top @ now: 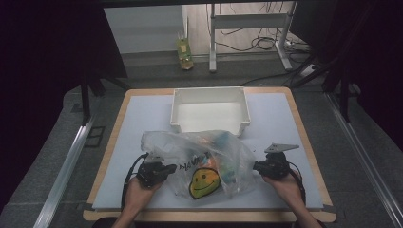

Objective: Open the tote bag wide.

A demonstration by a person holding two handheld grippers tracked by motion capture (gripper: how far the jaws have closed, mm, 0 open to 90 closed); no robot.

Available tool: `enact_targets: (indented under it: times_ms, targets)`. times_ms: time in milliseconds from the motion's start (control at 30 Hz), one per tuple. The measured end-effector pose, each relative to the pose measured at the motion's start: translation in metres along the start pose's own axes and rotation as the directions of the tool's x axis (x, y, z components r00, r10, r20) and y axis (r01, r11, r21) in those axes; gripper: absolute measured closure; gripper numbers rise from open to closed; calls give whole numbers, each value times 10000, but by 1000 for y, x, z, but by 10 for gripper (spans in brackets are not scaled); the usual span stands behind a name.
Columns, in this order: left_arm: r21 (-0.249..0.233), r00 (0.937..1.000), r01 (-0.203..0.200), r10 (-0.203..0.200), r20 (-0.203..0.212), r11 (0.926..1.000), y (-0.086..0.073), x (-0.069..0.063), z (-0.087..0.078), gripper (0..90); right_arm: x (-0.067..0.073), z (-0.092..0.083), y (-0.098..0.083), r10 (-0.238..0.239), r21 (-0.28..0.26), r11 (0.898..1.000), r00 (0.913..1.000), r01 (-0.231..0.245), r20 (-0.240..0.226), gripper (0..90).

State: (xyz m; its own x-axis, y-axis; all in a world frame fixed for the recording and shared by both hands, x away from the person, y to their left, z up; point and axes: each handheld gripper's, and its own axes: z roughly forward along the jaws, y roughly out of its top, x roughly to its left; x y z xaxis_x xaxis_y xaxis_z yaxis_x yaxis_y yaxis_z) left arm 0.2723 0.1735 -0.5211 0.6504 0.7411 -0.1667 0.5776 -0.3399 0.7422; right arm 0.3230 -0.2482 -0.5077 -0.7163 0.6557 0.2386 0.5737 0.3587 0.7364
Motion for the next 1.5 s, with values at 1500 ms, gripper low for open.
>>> enact_targets:
  times_ms: [1500]
  targets:
    - [-491,9917,-1274,1281,105,9906,80,-46,-96,891,101,-57,105,-1738,-780,9843,9457,1583,-2745,888]
